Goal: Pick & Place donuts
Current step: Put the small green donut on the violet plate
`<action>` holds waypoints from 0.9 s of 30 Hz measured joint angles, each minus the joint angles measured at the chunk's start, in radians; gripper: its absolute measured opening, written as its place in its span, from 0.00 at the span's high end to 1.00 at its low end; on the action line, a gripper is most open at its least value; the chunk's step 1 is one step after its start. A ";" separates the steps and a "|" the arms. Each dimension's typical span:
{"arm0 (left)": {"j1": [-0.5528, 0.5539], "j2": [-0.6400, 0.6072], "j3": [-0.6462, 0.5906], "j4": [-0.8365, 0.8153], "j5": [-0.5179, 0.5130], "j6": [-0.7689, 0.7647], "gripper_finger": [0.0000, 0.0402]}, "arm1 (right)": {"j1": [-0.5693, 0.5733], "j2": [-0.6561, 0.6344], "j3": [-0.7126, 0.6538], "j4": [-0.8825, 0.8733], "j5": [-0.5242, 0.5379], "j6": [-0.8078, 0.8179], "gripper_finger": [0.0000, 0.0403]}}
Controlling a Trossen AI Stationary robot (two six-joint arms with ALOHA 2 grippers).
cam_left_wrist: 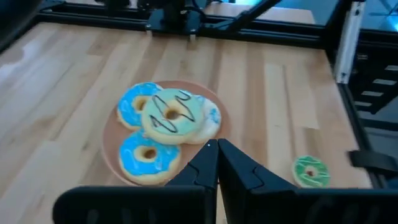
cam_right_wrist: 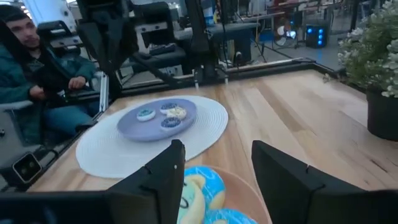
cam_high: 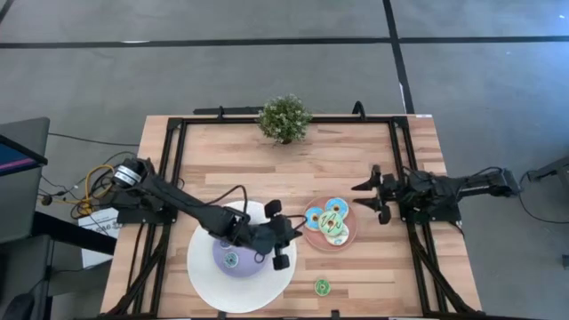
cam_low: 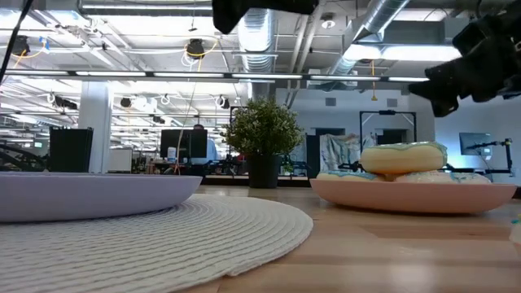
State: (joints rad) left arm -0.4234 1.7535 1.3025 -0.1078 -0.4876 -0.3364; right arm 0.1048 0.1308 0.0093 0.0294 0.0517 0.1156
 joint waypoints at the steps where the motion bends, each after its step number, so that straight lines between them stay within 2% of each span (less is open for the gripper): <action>1: -0.009 0.000 0.000 0.000 0.000 -0.007 1.00 | -0.003 -0.028 0.000 -0.011 -0.007 -0.004 0.57; 6: -0.036 0.033 0.000 0.038 0.019 -0.031 1.00 | -0.013 -0.131 0.002 -0.024 -0.054 -0.040 0.61; 8: -0.036 0.078 0.016 0.086 0.062 -0.030 1.00 | -0.019 -0.129 0.003 -0.031 -0.055 -0.065 0.62; 11: -0.036 0.169 0.100 0.041 0.106 -0.032 1.00 | -0.029 -0.111 0.003 -0.032 -0.053 -0.091 0.63; 17: -0.035 0.379 0.416 -0.289 0.122 -0.026 1.00 | -0.029 -0.093 0.003 -0.033 -0.054 -0.090 0.64; 21: -0.042 0.515 0.662 -0.470 0.177 0.022 1.00 | -0.029 -0.091 0.003 -0.033 -0.054 -0.090 0.63; 25: -0.071 0.633 0.898 -0.599 0.219 0.135 1.00 | -0.029 -0.092 0.003 -0.034 -0.054 -0.090 0.63; 27: -0.081 0.682 0.988 -0.612 0.229 0.139 1.00 | -0.029 -0.092 0.003 -0.034 -0.053 -0.090 0.63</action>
State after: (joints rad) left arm -0.5040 2.4357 2.2906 -0.7193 -0.2583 -0.1979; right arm 0.0761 0.0387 0.0128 -0.0044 -0.0017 0.0256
